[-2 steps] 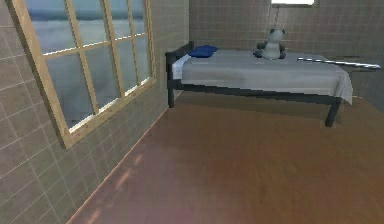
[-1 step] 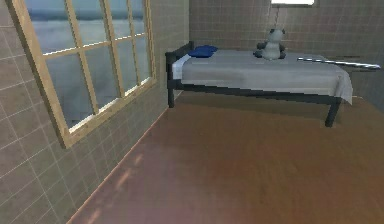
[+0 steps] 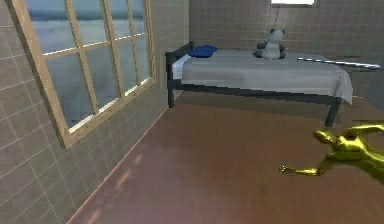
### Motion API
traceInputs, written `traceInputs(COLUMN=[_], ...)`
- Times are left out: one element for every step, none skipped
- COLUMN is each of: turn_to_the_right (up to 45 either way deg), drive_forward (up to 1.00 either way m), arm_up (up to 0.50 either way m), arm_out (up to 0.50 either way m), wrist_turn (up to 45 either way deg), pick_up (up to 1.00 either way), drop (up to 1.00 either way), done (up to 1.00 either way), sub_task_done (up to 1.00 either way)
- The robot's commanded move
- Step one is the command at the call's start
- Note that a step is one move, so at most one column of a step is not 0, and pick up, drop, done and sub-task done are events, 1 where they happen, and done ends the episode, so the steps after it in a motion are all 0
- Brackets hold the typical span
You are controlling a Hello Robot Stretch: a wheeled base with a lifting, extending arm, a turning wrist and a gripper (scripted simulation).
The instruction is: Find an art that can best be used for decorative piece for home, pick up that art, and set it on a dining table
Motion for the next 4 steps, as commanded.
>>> traceInputs(turn_to_the_right=[0.0,0.0,0.0,45.0], drive_forward=[0.00,0.00,0.00,0.00], arm_up=[0.00,0.00,0.00,0.00], arm_out=[0.00,0.00,-0.20,0.00], wrist_turn=[-45.0,-12.0,0.0,0.0], pick_up=[0.00,0.00,0.00,0.00], drop=[0.00,0.00,0.00,0.00], done=[0.00,0.00,0.00,0.00], sub_task_done=[0.00,0.00,0.00,0.00])
